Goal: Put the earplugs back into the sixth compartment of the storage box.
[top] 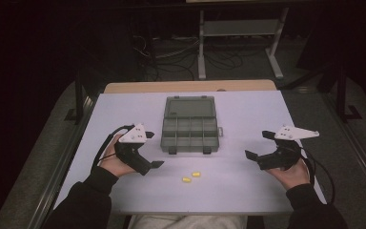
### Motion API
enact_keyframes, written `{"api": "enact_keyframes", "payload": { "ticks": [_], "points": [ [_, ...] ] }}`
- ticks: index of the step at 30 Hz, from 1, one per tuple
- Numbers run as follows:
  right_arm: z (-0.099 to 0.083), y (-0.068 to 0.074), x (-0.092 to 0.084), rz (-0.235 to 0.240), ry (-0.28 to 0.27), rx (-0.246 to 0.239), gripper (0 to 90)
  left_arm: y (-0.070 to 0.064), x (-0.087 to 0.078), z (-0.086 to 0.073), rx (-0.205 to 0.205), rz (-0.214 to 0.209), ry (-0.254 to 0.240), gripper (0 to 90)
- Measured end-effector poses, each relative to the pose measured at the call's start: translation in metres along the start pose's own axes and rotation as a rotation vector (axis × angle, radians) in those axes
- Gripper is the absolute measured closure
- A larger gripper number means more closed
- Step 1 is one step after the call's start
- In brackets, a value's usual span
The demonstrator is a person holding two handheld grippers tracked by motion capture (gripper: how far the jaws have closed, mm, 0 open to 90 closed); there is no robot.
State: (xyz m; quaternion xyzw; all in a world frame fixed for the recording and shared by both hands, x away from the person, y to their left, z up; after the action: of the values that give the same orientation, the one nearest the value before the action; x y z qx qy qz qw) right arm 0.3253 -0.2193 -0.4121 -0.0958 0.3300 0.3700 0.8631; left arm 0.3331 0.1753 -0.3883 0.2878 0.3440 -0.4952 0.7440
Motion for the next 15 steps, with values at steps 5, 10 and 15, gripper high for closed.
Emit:
{"api": "enact_keyframes", "payload": {
  "ticks": [5, 10, 15],
  "points": [
    [0.000, 0.000, 0.000, 0.000, 0.003, -0.001, 0.0, -0.004, 0.010, 0.003, 0.026, -0.017, 0.025, 0.0],
    [0.000, 0.000, 0.001, 0.001, 0.006, -0.003, 0.0, -0.010, 0.018, 0.005, 0.041, -0.039, 0.045, 0.0],
    [-0.001, 0.000, 0.001, 0.004, 0.012, -0.004, 0.0, -0.018, 0.029, 0.007, 0.074, -0.060, 0.078, 0.0]
  ]
}}
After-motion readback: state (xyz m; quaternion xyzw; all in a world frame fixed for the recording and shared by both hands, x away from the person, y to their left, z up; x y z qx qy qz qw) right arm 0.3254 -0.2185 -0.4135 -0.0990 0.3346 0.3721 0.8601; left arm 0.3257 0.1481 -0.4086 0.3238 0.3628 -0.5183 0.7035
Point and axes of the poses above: each handheld gripper's, and its own axes: x roughly forward along the jaws, z roughly out of its top, y roughly to its left, the point moved 4 cm from there along x, roughly forward along the jaws, and after that the axes turned 13 degrees about y, right-handed, at the moved point
